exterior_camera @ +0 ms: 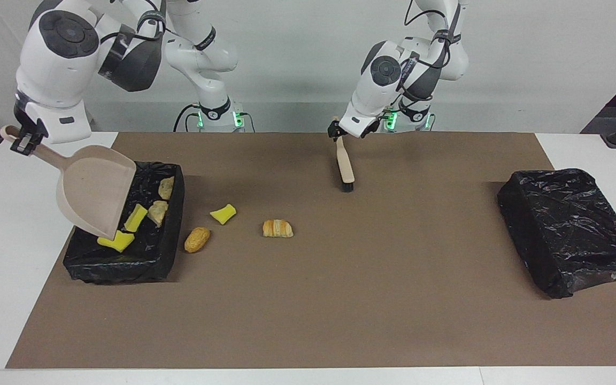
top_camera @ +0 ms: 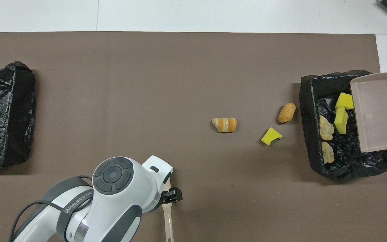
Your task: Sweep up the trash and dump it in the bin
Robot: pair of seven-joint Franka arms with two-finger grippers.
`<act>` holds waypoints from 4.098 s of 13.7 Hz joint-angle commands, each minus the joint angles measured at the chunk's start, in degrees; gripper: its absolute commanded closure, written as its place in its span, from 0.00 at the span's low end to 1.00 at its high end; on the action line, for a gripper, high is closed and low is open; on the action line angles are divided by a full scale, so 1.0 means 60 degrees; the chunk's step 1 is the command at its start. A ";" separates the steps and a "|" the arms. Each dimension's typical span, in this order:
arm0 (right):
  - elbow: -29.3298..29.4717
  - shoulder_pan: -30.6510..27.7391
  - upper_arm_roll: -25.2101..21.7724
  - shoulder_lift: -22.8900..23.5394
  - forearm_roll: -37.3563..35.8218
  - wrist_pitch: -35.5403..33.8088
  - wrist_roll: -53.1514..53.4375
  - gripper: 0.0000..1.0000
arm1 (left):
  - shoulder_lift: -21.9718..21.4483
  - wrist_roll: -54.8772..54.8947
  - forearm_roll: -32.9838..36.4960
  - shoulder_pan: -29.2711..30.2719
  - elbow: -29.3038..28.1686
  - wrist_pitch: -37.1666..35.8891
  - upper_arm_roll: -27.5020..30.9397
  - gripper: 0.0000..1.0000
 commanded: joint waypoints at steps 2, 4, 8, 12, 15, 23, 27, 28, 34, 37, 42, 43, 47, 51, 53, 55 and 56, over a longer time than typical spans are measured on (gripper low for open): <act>0.0432 -0.0048 0.0339 -0.0148 0.0555 -0.0333 0.0220 1.00 | -0.0027 0.0087 0.0300 0.0499 0.0417 -0.0418 -0.0058 0.00; 0.0418 -0.0049 0.0341 -0.0250 0.2249 -0.0333 0.1664 1.00 | -0.0041 0.0481 0.0519 0.0836 0.0462 -0.0433 -0.0058 0.00; 0.0037 0.0548 0.0457 -0.0559 0.4568 -0.1004 0.6153 1.00 | -0.0085 0.1329 0.1339 0.1596 0.0812 -0.0491 -0.0058 0.00; -0.0328 0.1574 0.0458 -0.0296 0.6691 -0.1022 1.0740 1.00 | -0.0086 0.2415 0.1531 0.2798 0.1354 -0.0813 -0.0058 0.00; -0.0388 0.2687 0.0458 0.0186 0.7531 -0.0497 1.4347 1.00 | -0.0086 0.2606 0.1853 0.3034 0.1604 -0.1018 -0.0043 0.00; -0.0330 0.5632 0.0458 0.2588 0.8719 0.4013 2.0578 1.00 | -0.0144 0.3588 0.1853 0.3605 0.2000 -0.1649 0.0000 0.00; -0.0330 0.6367 0.0458 0.3572 0.8557 0.5716 2.1914 1.00 | -0.0144 0.3735 0.1853 0.3605 0.2000 -0.1693 0.0016 0.00; -0.0330 0.6382 0.0443 0.3572 0.8615 0.5717 2.2119 0.69 | -0.0144 0.3735 0.1853 0.3620 0.2000 -0.1693 0.0016 0.00; -0.0300 0.6193 0.0443 0.2756 0.8293 0.4419 2.1860 0.00 | 0.0264 0.3648 0.1824 0.3620 0.2556 -0.1051 0.0016 0.00; -0.0999 0.5623 0.0443 0.1439 0.8410 0.2733 2.0118 0.00 | 0.1025 0.3559 0.1780 0.3533 0.3170 -0.0537 0.0001 0.00; -0.3678 0.5458 0.0458 -0.0731 0.8469 0.2508 1.9543 0.00 | 0.2724 0.2228 0.1882 0.2715 0.4197 0.0734 -0.0233 0.00; -0.4250 0.5561 0.0458 -0.1082 0.8585 0.2639 1.9543 0.00 | 0.2973 0.2095 0.1969 0.2523 0.4212 0.1232 -0.0234 0.00; -0.5790 0.6074 0.0458 -0.2036 0.9625 0.3517 1.9587 0.00 | 0.3810 0.1757 0.2278 0.1877 0.4256 0.2115 -0.0248 0.00; -0.7037 0.6353 0.0458 -0.2565 1.0866 0.5099 1.8330 0.00 | 0.4059 0.1743 0.2278 0.1657 0.4022 0.2496 -0.0248 0.00; -0.7432 0.6382 0.0458 -0.2536 1.1106 0.5875 1.8268 0.00 | 0.4323 0.1743 0.2278 0.1526 0.4022 0.2876 -0.0248 0.00; -0.7449 0.6382 0.0458 -0.2478 1.1121 0.5907 1.8268 0.00 | 0.4353 0.1743 0.2278 0.1438 0.3891 0.2979 -0.0248 0.10; -0.7449 0.6382 0.0458 -0.2478 1.1121 0.5907 1.8268 0.00 | 0.4425 0.1743 0.2278 0.1409 0.3861 0.3009 -0.0248 0.13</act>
